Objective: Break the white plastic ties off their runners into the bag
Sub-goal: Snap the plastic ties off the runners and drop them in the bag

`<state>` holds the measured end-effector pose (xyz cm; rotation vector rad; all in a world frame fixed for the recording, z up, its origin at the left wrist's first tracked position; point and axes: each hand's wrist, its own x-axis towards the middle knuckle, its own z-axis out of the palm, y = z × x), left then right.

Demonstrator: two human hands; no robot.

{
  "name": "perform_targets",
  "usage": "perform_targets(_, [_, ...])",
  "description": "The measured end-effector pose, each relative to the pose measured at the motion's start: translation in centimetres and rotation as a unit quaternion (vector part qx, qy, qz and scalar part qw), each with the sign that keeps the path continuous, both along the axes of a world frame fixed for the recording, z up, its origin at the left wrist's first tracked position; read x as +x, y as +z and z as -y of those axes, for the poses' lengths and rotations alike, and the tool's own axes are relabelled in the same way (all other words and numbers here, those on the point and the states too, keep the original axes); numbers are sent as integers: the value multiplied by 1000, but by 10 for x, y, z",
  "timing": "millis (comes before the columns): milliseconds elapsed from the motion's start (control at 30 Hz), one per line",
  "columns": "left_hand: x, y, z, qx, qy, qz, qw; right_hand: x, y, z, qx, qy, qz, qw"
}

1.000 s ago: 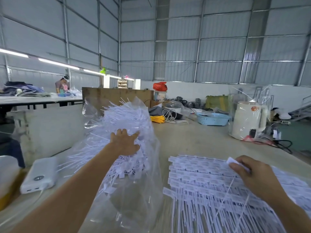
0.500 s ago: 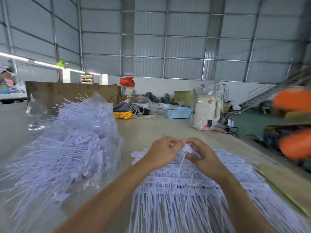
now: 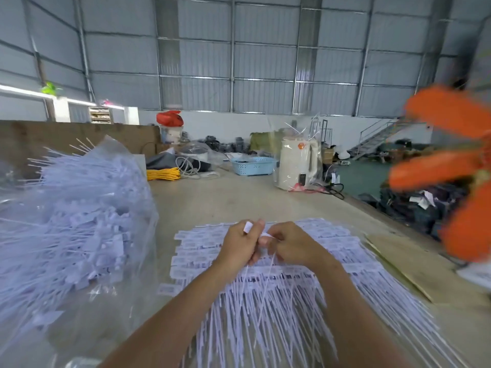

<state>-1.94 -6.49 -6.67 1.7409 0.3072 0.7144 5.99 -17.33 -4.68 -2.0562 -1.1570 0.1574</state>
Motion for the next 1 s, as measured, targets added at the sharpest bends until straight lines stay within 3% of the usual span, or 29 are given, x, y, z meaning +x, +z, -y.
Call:
perform_targets(100, [-4,0,1,46,13,-7,999,-6,2,-2,15,27,42,999])
perform_targets(267, [-5,5,2,28,39,-34,998,-5,-1,-6,35,18,124,991])
perform_targets(433, [-13,16,-2,-170,-76,-121,975,-4,-3,-7,19,-26,208,978])
perform_targets(600, [-14,21,-10,-230,-148,-159,949,-8,0,-12,6,-33,237,971])
perform_targets(700, [-19,24,-24,-405,-171,-117,891,4,4,5,27,-77,206,975])
perform_targets(767, [-24,24,-37,-460,-168,-64,870,14,9,23,136,-95,125,978])
perform_targets(867, [-22,17,-37,-373,-112,-16,921,3,24,32,306,-34,1,951])
perform_targets(1000, [-10,8,-13,-259,-88,-6,962,-20,30,14,236,58,-3,970])
